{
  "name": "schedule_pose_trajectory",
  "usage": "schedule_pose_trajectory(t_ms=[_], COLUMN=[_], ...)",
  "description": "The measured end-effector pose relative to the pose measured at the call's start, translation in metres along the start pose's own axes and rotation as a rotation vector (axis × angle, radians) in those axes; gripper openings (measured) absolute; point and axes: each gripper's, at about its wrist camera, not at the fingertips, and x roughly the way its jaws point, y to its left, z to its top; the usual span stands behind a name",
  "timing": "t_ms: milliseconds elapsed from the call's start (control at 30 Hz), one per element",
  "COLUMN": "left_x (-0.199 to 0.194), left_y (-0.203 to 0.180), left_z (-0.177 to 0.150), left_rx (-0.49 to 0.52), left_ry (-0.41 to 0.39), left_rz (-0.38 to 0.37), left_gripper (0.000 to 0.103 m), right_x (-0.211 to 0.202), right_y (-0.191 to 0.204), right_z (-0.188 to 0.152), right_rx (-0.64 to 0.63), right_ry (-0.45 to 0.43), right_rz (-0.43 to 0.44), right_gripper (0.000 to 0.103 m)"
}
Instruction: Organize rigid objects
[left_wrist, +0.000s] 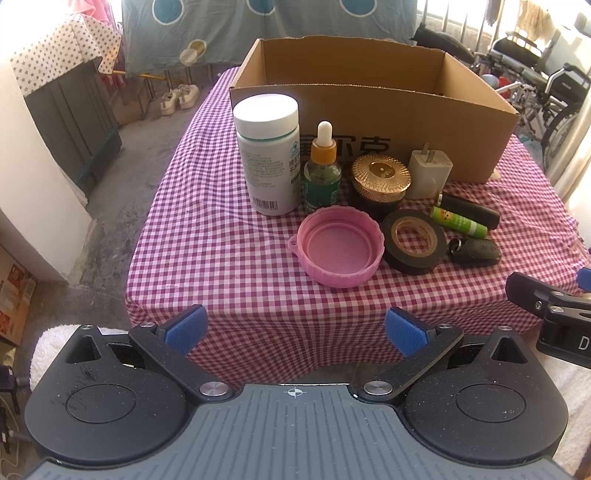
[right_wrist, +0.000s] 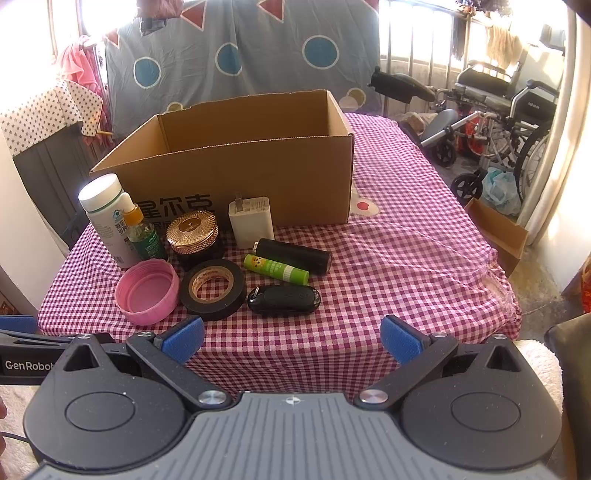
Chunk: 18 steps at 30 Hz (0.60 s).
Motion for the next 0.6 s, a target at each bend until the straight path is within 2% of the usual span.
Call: schedule_pose_trajectory(t_ms=[600], left_x=[0.0036], left_y=[0.0008], left_z=[0.0065], left_rx=[0.015], left_ry=[0.008], left_rz=[-0.001], left_gripper=[0.103], right_x=[0.0058], right_y=[-0.0015], right_z=[0.0053], right_rx=[0.017], right_ry=[-0.004], right_rz=[-0.008], right_gripper=[0.103])
